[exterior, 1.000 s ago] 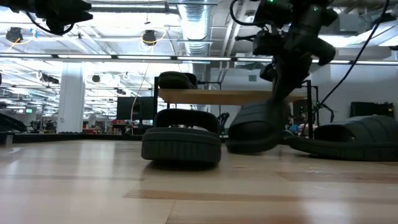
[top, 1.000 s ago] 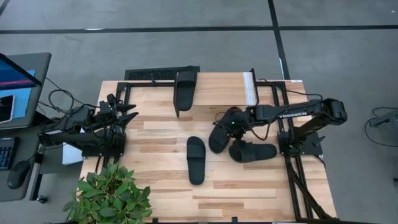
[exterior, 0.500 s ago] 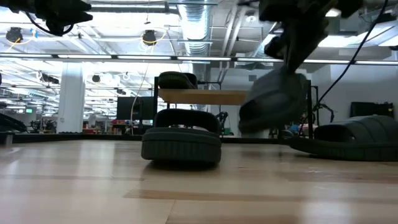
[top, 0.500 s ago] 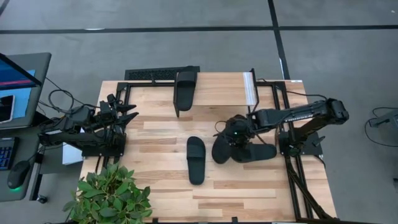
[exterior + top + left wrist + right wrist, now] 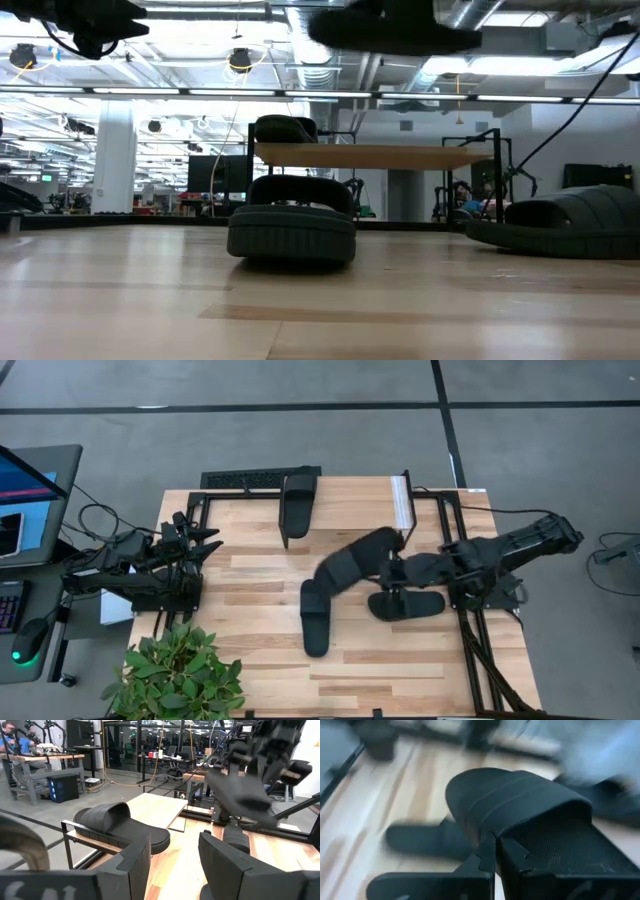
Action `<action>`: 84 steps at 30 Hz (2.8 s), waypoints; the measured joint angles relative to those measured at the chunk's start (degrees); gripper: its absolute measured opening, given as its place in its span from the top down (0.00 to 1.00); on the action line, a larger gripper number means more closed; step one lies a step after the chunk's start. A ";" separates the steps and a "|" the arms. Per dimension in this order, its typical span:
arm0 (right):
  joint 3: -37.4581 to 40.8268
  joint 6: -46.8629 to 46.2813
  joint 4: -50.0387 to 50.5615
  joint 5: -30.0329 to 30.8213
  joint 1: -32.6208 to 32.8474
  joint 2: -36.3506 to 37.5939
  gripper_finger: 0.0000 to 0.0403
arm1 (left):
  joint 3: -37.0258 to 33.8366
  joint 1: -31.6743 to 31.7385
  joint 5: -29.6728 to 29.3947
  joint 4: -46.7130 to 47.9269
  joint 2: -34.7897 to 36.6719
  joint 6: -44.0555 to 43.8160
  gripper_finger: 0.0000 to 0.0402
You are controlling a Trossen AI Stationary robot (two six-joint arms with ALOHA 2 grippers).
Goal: Pick and place slides into the shelf
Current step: Put the black slide on the shelf
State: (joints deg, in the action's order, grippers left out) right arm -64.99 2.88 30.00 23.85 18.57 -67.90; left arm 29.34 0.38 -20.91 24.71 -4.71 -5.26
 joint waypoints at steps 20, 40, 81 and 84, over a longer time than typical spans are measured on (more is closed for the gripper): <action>-0.01 11.26 -43.88 8.49 -15.29 -0.83 1.00 | -7.61 0.02 3.29 -16.42 -0.02 4.40 0.62; 18.27 8.10 -89.95 0.01 -25.52 -0.79 1.00 | -15.18 0.00 5.64 -40.42 -4.23 7.53 0.62; 20.30 13.82 -91.48 0.03 -25.47 -0.83 1.00 | 6.57 0.02 5.41 -76.23 -66.51 24.33 0.62; 20.30 14.88 -90.05 0.18 -25.47 -0.83 1.00 | 10.57 0.02 5.19 -76.16 -69.27 24.30 0.62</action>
State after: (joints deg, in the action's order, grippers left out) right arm -44.69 17.76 -60.05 24.03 -6.90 -68.73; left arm 39.91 0.40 -15.71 -51.44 -73.98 19.05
